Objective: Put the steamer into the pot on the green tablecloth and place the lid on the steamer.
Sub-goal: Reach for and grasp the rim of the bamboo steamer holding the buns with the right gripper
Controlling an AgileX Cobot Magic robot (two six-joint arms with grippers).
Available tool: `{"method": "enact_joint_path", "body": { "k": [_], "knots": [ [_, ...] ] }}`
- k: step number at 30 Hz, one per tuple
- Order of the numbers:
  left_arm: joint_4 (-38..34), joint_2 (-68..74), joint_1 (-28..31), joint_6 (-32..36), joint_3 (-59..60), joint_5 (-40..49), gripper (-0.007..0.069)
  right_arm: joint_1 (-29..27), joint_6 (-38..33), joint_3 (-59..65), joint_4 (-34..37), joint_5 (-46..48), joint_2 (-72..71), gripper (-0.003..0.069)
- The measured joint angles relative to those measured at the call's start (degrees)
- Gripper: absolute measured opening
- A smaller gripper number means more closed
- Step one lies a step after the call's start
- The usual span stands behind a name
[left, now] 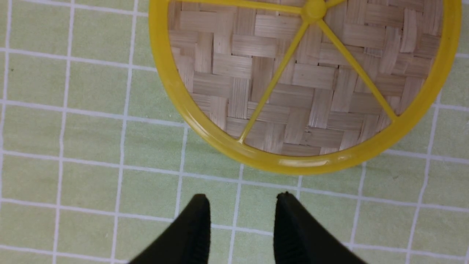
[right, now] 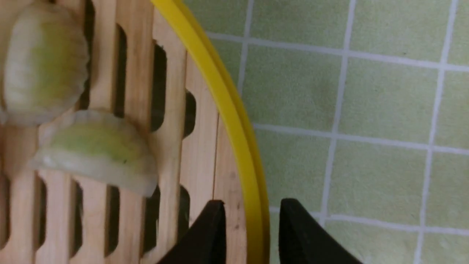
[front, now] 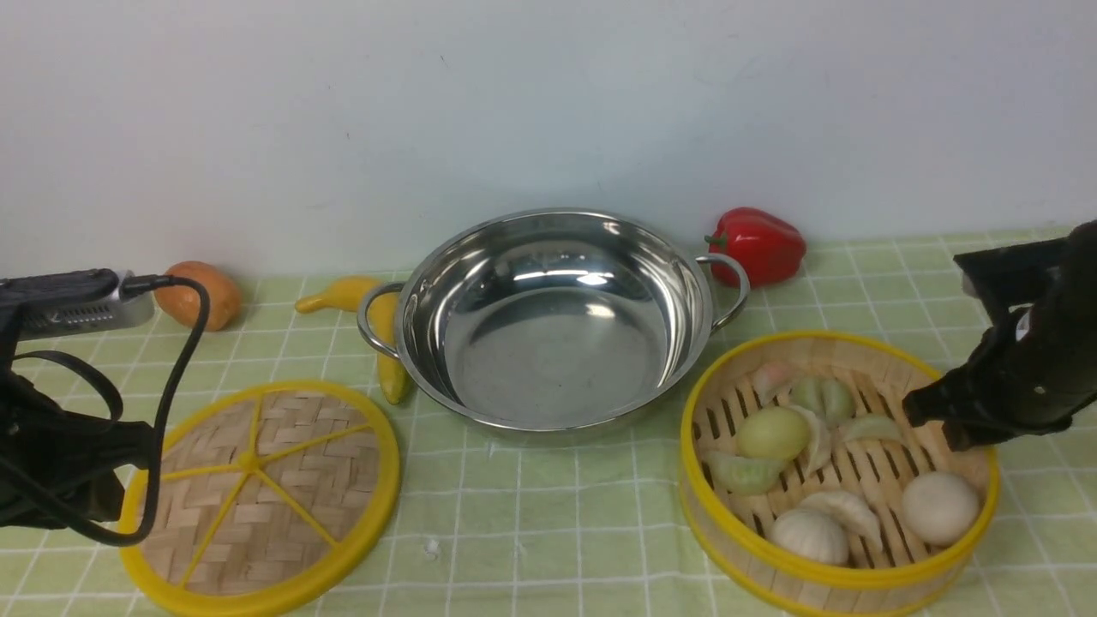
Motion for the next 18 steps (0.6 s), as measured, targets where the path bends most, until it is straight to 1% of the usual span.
{"method": "enact_joint_path", "body": {
  "k": [1,2,3,9,13,15,17,18],
  "knots": [
    [0.00,0.00,0.00,0.05,0.00,0.00,0.0243,0.00,0.36,0.00,0.00,0.05,0.52,0.0125],
    [0.00,0.00,0.00,0.05,0.00,0.00,0.0243,0.00,0.42,0.00,0.00,0.18,0.55,0.0101],
    [0.00,0.00,0.00,0.05,0.00,0.00,0.0243,0.00,1.21,-0.06,0.02,0.26,0.60,0.0052],
    [0.00,0.00,0.00,0.65,0.00,0.00,0.0243,0.00,0.96,-1.12,-0.94,4.60,0.47,0.0057],
    [0.00,0.00,0.00,0.69,0.00,-0.02,0.0243,0.00,0.94,-3.15,-1.67,11.23,-1.89,0.0057],
    [0.00,0.00,0.00,0.69,0.00,-0.02,0.0243,0.00,0.05,-4.97,-2.32,15.99,-3.57,0.0062],
    [0.00,0.00,0.00,0.69,0.00,-0.02,0.0243,0.00,-0.35,-5.98,-2.60,17.87,-4.31,0.0062],
    [0.00,0.00,0.00,0.69,0.00,-0.02,0.0243,0.00,-0.86,-7.77,-2.65,20.74,-5.46,0.0062]
  ]
}}
